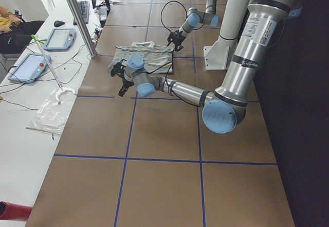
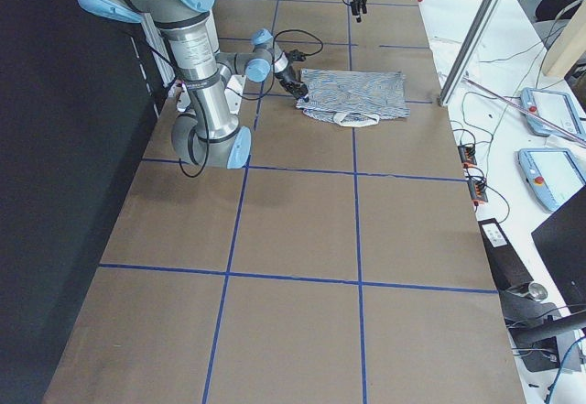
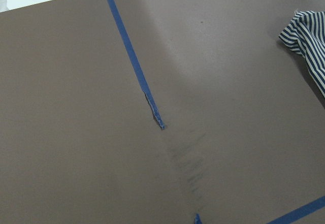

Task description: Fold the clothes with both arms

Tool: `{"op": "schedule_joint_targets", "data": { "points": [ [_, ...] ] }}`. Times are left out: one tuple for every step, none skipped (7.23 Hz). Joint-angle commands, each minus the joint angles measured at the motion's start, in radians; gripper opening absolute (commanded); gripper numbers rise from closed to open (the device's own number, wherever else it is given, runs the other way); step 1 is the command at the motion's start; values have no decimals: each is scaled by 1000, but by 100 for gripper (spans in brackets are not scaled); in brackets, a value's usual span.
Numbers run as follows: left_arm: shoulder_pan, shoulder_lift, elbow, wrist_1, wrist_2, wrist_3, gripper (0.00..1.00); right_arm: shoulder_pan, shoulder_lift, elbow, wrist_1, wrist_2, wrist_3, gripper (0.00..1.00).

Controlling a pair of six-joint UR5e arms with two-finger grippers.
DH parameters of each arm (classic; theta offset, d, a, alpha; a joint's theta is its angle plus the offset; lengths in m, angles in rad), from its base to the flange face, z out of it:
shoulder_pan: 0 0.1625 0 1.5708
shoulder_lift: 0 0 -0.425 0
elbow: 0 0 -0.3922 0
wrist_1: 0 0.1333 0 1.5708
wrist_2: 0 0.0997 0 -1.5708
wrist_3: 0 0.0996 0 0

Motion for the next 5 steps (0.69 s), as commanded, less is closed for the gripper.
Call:
{"op": "schedule_joint_targets", "data": {
  "points": [
    [0, 0, 1, -2, 1, 0, 100, -4, -2, -1, -1, 0, -8, 54],
    [0, 0, 1, 0, 1, 0, 100, -3, -5, -1, -1, 0, -26, 42],
    [0, 0, 1, -2, 1, 0, 100, 0, -7, 1, -1, 0, -49, 23],
    [0, 0, 1, -2, 1, 0, 100, 3, -7, 5, -2, 0, -74, 4],
    [0, 0, 1, -2, 1, 0, 100, 5, -7, 10, -2, 2, -75, 0]
  ]
}}
